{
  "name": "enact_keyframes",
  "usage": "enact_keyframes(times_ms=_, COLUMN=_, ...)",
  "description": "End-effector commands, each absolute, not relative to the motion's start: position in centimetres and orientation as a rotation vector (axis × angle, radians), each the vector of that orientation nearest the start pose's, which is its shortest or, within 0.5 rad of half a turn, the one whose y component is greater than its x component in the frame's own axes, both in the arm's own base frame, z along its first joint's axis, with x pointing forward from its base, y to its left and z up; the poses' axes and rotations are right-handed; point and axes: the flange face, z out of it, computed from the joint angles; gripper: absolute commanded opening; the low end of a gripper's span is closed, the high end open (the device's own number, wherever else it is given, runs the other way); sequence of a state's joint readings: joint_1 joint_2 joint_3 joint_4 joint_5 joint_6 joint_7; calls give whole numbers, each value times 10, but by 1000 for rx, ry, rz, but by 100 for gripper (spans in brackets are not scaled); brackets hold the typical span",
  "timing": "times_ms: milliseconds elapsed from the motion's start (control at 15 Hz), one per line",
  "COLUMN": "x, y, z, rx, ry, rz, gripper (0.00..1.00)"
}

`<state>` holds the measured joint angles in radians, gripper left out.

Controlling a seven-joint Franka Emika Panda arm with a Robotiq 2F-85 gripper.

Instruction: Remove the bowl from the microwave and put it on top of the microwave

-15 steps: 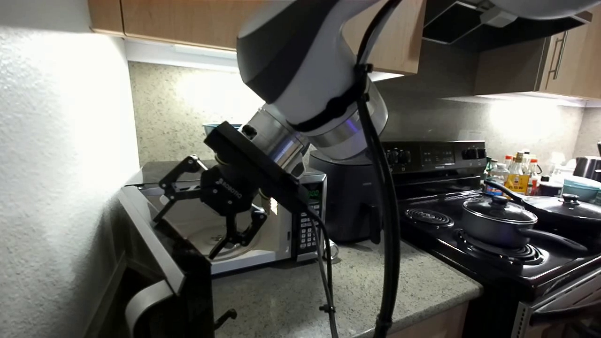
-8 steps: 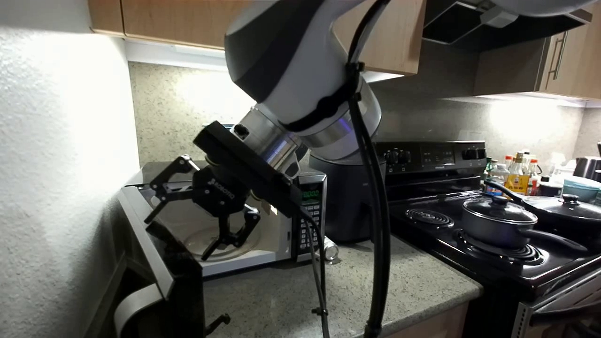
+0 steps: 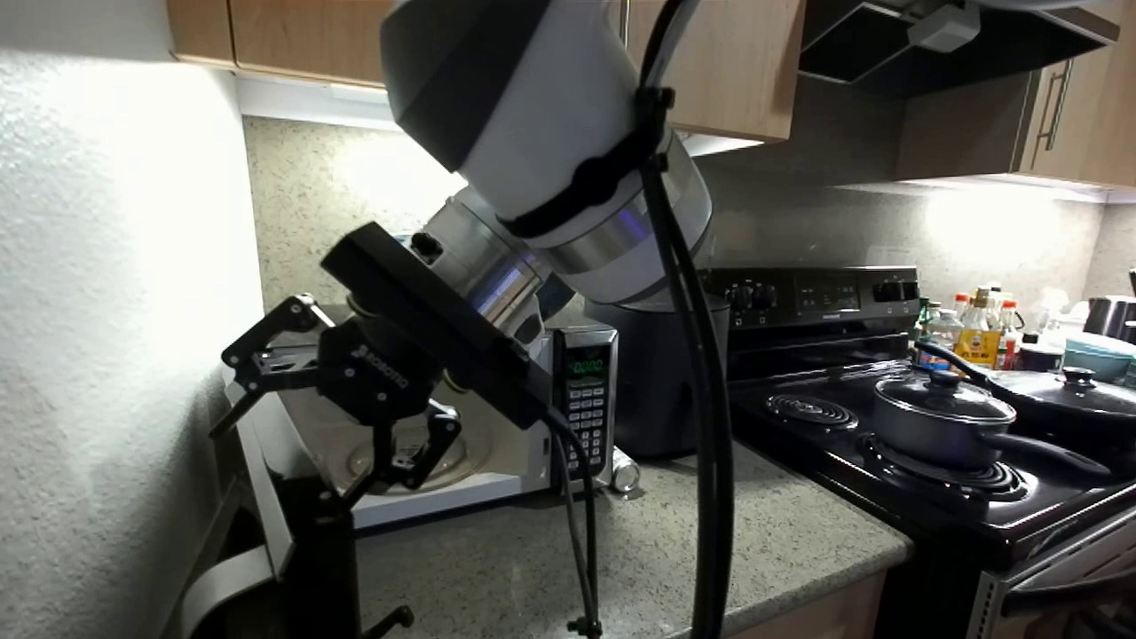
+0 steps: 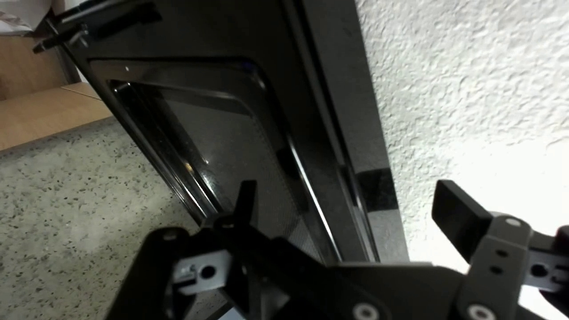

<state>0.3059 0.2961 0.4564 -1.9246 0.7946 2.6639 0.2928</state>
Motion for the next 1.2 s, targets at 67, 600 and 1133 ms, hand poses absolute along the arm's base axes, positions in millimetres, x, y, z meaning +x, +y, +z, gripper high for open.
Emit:
enact_keyframes(times_ms=67, x=496, y=405, z=379, rx=-2440, ry=311, rz=-56, gripper=100)
enact_keyframes(times_ms=600, x=526, y=381, z=376, rx=-2500, ry=472, rz=-278, gripper=100)
enact_keyframes(times_ms=1133, x=545, y=373, z=421, rx=-2164, ry=649, rz=-659, gripper=100)
